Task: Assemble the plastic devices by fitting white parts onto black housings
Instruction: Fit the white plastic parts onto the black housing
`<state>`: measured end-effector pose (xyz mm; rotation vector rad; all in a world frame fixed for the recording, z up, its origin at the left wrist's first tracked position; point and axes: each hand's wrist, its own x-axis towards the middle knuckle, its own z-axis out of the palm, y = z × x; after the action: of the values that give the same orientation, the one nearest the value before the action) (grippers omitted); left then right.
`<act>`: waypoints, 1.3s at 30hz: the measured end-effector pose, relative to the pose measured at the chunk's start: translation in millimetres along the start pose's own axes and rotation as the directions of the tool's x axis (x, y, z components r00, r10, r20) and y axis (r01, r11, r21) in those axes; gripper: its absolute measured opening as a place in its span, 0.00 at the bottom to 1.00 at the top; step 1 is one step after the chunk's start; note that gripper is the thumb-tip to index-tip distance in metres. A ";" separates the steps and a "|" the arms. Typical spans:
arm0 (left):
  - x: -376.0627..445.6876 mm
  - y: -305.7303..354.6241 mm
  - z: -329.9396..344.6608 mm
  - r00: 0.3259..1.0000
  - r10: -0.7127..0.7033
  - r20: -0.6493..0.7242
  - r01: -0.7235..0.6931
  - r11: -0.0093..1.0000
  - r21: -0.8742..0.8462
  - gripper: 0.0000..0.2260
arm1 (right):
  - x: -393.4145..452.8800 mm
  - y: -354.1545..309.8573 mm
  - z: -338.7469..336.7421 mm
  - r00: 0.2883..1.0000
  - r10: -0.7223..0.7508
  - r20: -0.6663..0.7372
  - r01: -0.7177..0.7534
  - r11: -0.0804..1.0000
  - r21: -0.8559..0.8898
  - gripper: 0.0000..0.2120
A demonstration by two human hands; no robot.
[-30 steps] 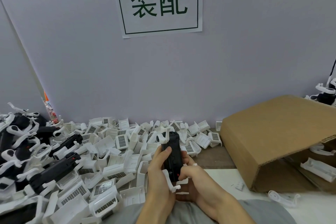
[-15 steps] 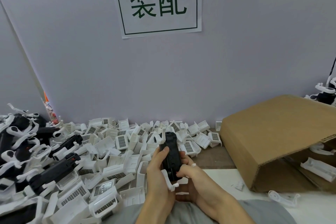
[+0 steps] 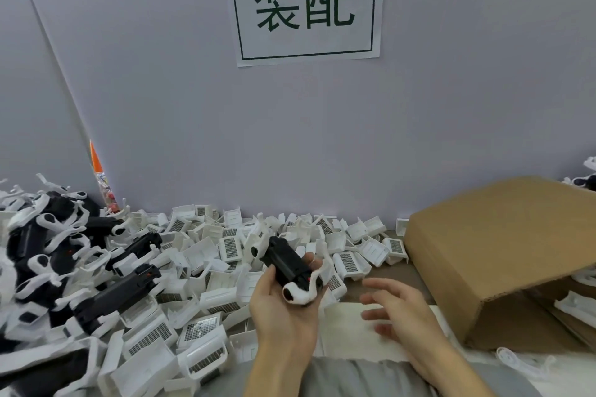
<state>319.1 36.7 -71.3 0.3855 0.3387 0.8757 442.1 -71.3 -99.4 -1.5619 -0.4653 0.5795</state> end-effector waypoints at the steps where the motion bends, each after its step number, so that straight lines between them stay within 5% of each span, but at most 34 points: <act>1: 0.3 0.9 0.9 1.000 -0.008 0.005 0.008 1.000 -0.016 0.17 | 1.8 2.9 2.3 0.999 -0.025 -0.023 0.024 0.999 -0.028 0.10; 10: 4.7 -1.0 1.3 0.997 0.066 -0.029 -0.057 0.969 0.241 0.11 | 29.6 0.9 24.0 0.921 -0.357 -0.159 0.235 0.831 -0.505 0.06; 17: 6.1 -4.7 -0.1 0.996 0.076 -0.036 -0.062 0.957 0.283 0.10 | 79.0 -22.5 44.3 0.963 -0.253 -0.092 0.073 0.574 -0.815 0.16; 23: 10.7 -8.4 -3.2 0.996 0.091 -0.009 -0.082 0.933 0.350 0.08 | 96.3 -35.9 56.5 0.995 -0.091 -0.038 0.007 0.447 -0.895 0.17; 29: 13.0 -13.8 -6.1 0.995 0.089 0.035 -0.096 0.903 0.419 0.18 | 89.7 -44.5 45.0 0.988 -0.063 -0.141 -0.084 0.549 -0.832 0.10; 34: 6.7 -13.9 -1.8 0.986 0.150 0.075 -0.167 0.827 0.536 0.31 | 50.7 -49.3 14.1 0.948 -0.266 -0.176 0.156 0.868 -0.471 0.09; 39: 1.6 -17.0 1.5 0.979 0.170 0.112 -0.202 0.739 0.643 0.25 | -4.5 -44.4 4.9 0.930 -0.357 -0.090 0.345 0.931 -0.122 0.08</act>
<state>332.2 27.8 -78.0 1.1117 0.5732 0.9253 437.8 -66.8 -54.9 -1.5522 -0.6822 0.1938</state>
